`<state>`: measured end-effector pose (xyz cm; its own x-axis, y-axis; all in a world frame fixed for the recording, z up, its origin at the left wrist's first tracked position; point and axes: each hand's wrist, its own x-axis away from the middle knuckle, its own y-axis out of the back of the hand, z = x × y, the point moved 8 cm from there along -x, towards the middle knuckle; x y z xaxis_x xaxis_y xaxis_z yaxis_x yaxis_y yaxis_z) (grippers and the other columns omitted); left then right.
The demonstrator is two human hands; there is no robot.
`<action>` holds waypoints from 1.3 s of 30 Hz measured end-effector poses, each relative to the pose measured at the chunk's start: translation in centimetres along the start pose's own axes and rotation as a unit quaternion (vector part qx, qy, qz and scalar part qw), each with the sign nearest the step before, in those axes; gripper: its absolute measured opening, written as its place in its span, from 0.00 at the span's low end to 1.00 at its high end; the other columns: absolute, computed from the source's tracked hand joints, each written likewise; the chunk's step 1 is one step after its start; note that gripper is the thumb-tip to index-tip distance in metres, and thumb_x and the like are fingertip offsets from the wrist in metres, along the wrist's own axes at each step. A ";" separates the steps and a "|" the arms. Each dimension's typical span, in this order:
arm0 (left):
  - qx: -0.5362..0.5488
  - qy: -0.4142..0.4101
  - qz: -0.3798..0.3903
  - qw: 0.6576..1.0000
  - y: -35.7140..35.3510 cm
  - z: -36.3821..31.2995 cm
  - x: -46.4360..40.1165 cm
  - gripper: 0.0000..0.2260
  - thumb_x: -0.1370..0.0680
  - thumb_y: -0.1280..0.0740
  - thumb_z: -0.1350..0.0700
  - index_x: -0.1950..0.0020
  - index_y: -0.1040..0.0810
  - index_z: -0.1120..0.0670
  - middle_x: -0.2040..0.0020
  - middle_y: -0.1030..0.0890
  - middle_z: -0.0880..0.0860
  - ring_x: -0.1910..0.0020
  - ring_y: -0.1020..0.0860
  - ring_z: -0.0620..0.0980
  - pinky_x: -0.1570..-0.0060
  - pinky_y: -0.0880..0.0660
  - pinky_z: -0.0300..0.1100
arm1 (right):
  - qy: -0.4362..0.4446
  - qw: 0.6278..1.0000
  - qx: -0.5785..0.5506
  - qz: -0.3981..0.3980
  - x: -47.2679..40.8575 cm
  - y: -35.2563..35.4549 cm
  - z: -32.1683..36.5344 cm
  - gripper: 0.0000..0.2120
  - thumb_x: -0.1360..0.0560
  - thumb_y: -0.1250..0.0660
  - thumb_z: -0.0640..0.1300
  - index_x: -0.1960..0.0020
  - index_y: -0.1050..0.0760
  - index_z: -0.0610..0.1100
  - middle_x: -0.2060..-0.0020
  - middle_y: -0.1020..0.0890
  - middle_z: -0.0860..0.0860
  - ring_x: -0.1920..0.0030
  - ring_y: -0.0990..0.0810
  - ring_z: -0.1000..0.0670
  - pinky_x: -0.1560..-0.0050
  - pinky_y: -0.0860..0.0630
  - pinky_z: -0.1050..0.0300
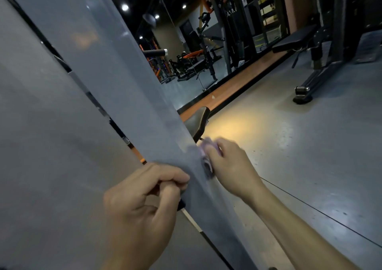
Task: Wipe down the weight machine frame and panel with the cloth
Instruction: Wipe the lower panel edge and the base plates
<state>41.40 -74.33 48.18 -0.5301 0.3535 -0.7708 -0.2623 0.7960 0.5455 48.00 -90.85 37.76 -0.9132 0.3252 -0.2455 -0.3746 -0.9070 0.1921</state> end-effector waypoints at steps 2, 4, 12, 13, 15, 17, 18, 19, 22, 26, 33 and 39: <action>-0.005 -0.046 -0.010 0.999 0.6 -2.3 0.6 0.13 0.26 0.39 0.59 0.62 0.17 0.49 0.63 0.17 0.45 0.67 0.18 0.48 0.69 0.22 0.47 | -0.047 0.998 0.021 0.032 2.0 -0.4 -3.1 0.16 0.15 0.43 0.51 0.60 0.31 0.46 0.64 0.24 0.51 0.64 0.27 0.51 0.62 0.32 0.53; -0.004 -0.042 -0.024 0.999 0.7 -1.8 0.5 0.11 0.26 0.39 0.59 0.60 0.18 0.49 0.63 0.17 0.44 0.67 0.18 0.47 0.68 0.21 0.46 | -0.056 0.997 0.024 0.041 1.9 -0.5 -2.7 0.14 0.16 0.42 0.50 0.58 0.30 0.45 0.63 0.22 0.50 0.62 0.25 0.50 0.62 0.31 0.52; 0.010 -0.021 -0.021 0.999 0.8 -1.5 0.0 0.10 0.26 0.39 0.58 0.59 0.19 0.49 0.63 0.18 0.44 0.68 0.18 0.46 0.70 0.21 0.45 | 0.093 0.992 -0.083 -0.036 -2.5 1.7 10.0 0.17 0.16 0.39 0.50 0.63 0.36 0.48 0.70 0.31 0.54 0.70 0.32 0.53 0.68 0.39 0.55; 0.012 -0.025 -0.019 0.999 0.8 -1.6 0.0 0.10 0.26 0.39 0.58 0.60 0.19 0.49 0.63 0.18 0.44 0.67 0.17 0.47 0.69 0.21 0.45 | 0.071 0.994 -0.082 -0.031 -2.1 1.4 8.2 0.18 0.16 0.40 0.51 0.63 0.36 0.49 0.71 0.31 0.54 0.70 0.32 0.52 0.67 0.39 0.55; 0.009 -0.033 -0.012 0.999 0.9 -1.7 0.1 0.12 0.26 0.39 0.58 0.62 0.18 0.49 0.63 0.18 0.44 0.66 0.17 0.47 0.69 0.21 0.46 | 0.011 0.998 -0.055 -0.009 -0.8 0.6 4.5 0.20 0.15 0.41 0.53 0.64 0.36 0.47 0.71 0.30 0.53 0.71 0.32 0.50 0.67 0.37 0.55; 0.001 -0.034 -0.013 0.999 1.0 -1.9 0.1 0.11 0.26 0.39 0.58 0.63 0.18 0.49 0.63 0.18 0.43 0.67 0.18 0.47 0.70 0.22 0.45 | -0.018 0.999 -0.043 0.009 -0.2 0.1 3.3 0.20 0.16 0.40 0.52 0.64 0.36 0.46 0.72 0.30 0.52 0.71 0.33 0.49 0.66 0.36 0.55; 0.001 -0.034 -0.017 0.999 1.1 -1.9 0.2 0.11 0.27 0.39 0.58 0.62 0.18 0.48 0.64 0.18 0.43 0.68 0.18 0.47 0.71 0.22 0.45 | -0.007 0.999 -0.049 0.008 -0.5 0.3 4.4 0.19 0.17 0.40 0.50 0.64 0.36 0.46 0.73 0.29 0.53 0.72 0.32 0.50 0.66 0.36 0.55; -0.001 -0.033 -0.023 0.999 1.1 -1.9 0.2 0.10 0.27 0.39 0.58 0.62 0.19 0.49 0.64 0.18 0.43 0.69 0.19 0.47 0.71 0.22 0.45 | 0.015 0.998 -0.056 0.003 -1.0 0.7 6.5 0.18 0.17 0.40 0.49 0.64 0.35 0.46 0.74 0.29 0.54 0.72 0.32 0.51 0.66 0.35 0.55; -0.010 -0.033 -0.018 0.999 1.2 -2.1 -0.1 0.10 0.27 0.39 0.58 0.61 0.19 0.48 0.64 0.19 0.42 0.69 0.19 0.46 0.72 0.23 0.44 | 0.084 0.991 -0.099 -0.014 -2.6 2.3 14.4 0.16 0.15 0.41 0.50 0.61 0.31 0.47 0.71 0.28 0.55 0.71 0.31 0.54 0.67 0.34 0.57; -0.038 -0.073 0.012 0.997 1.9 -3.5 -0.9 0.11 0.26 0.38 0.58 0.61 0.17 0.49 0.62 0.18 0.41 0.65 0.18 0.42 0.68 0.21 0.42 | 0.112 0.988 -0.105 -0.017 -2.9 2.2 15.0 0.21 0.15 0.43 0.55 0.57 0.25 0.43 0.67 0.20 0.48 0.69 0.25 0.55 0.66 0.31 0.56; -0.037 -0.080 -0.024 0.996 5.7 -5.4 -4.4 0.11 0.26 0.39 0.57 0.59 0.17 0.46 0.61 0.16 0.40 0.65 0.17 0.43 0.67 0.20 0.43 | 0.065 0.995 -0.065 0.035 -3.2 1.4 11.4 0.17 0.18 0.40 0.48 0.64 0.30 0.44 0.73 0.29 0.51 0.70 0.33 0.48 0.63 0.37 0.51; -0.112 -0.110 0.017 0.987 5.3 -7.2 -6.8 0.11 0.29 0.37 0.60 0.62 0.19 0.46 0.64 0.19 0.39 0.67 0.19 0.40 0.68 0.23 0.42 | 0.147 0.981 -0.129 0.011 -6.5 4.0 24.5 0.18 0.16 0.42 0.49 0.63 0.29 0.46 0.72 0.29 0.52 0.71 0.32 0.51 0.66 0.34 0.55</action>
<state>37.75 -76.02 58.69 -0.3607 0.4961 -0.7898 -0.4323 0.6614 0.6129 48.45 -90.05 63.43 -0.8210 0.2478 -0.5143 -0.2677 -0.9628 -0.0366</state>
